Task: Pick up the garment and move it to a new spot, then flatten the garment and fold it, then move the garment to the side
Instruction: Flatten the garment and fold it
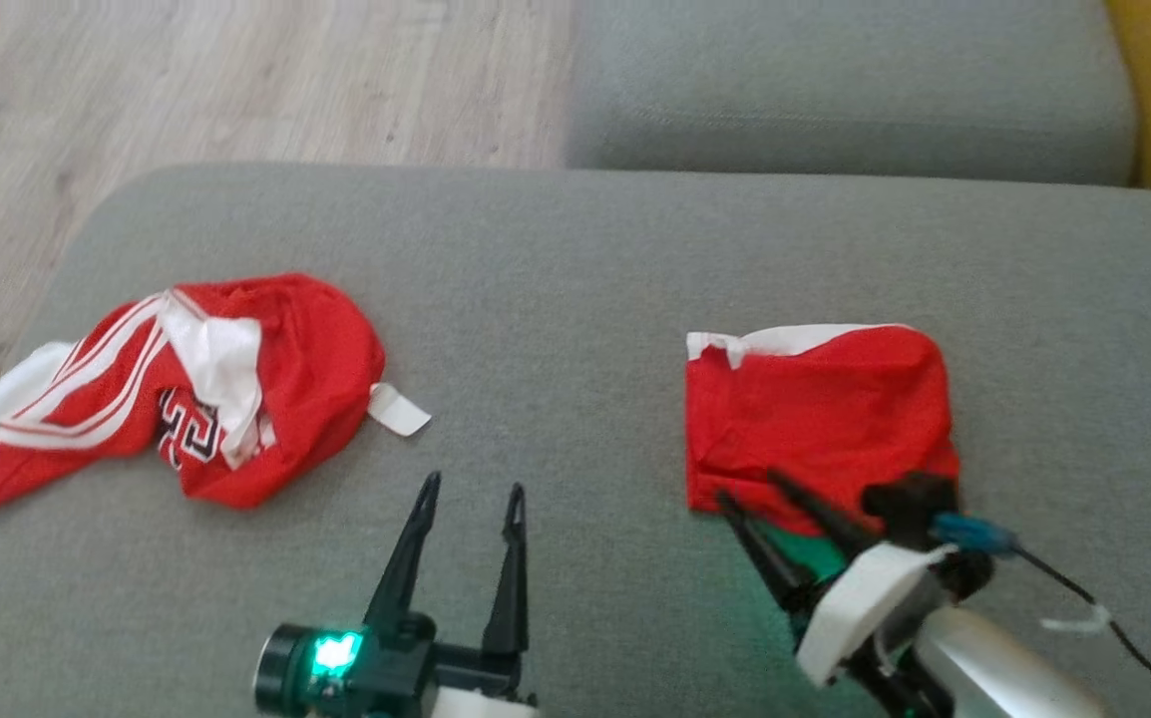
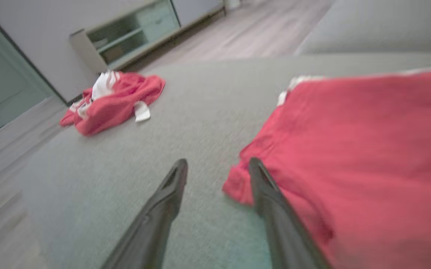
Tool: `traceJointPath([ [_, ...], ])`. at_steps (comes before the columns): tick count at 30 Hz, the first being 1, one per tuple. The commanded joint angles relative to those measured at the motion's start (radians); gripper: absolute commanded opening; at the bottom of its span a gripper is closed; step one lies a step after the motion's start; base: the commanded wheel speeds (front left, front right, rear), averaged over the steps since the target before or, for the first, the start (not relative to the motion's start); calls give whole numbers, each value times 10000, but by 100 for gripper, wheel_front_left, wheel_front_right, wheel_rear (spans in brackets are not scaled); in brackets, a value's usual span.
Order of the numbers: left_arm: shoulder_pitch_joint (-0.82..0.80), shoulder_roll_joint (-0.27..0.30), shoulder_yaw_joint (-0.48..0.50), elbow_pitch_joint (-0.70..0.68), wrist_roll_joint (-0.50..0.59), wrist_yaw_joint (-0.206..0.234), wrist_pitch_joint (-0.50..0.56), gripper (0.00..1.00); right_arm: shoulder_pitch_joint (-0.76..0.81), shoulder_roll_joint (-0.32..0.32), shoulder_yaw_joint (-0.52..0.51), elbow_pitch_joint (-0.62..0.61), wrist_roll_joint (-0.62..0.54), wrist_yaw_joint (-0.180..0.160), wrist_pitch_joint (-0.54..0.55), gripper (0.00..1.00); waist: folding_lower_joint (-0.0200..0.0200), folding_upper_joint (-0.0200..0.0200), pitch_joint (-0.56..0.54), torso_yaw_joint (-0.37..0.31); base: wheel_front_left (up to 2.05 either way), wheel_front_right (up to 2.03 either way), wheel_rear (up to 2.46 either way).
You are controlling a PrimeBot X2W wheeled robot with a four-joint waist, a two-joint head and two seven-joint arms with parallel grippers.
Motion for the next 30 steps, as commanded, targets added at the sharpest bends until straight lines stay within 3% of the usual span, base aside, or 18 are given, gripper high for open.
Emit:
traceJointPath([
  [1,-175,-41,417,-270,-11,62,-51,100,-131,-114,-202,-221,-231,-9,-282,100,1,0,-195,-185,0,0,0],
  [5,173,-41,836,-396,-49,138,-51,100,589,141,-2260,-576,-1596,-9,-771,100,1,0,-496,-407,0,0,0],
  [9,582,-41,1189,-743,49,108,-51,100,2218,948,-4827,-2412,-3081,-9,-784,100,1,0,-723,-555,0,0,0],
  [14,1084,-41,1426,-1053,248,-95,-51,100,4083,1931,-6795,-4038,-3951,-9,-787,100,1,0,-911,-631,0,0,0],
  [20,1530,-40,1588,-1090,531,-284,-51,100,5175,2305,-7149,-4305,-4640,-9,-788,100,1,0,-1020,-709,0,0,0],
  [30,1639,-41,1693,-1017,685,-481,-51,100,5296,2436,-7149,-4249,-4805,-9,-788,100,1,0,-1071,-672,0,0,0],
])
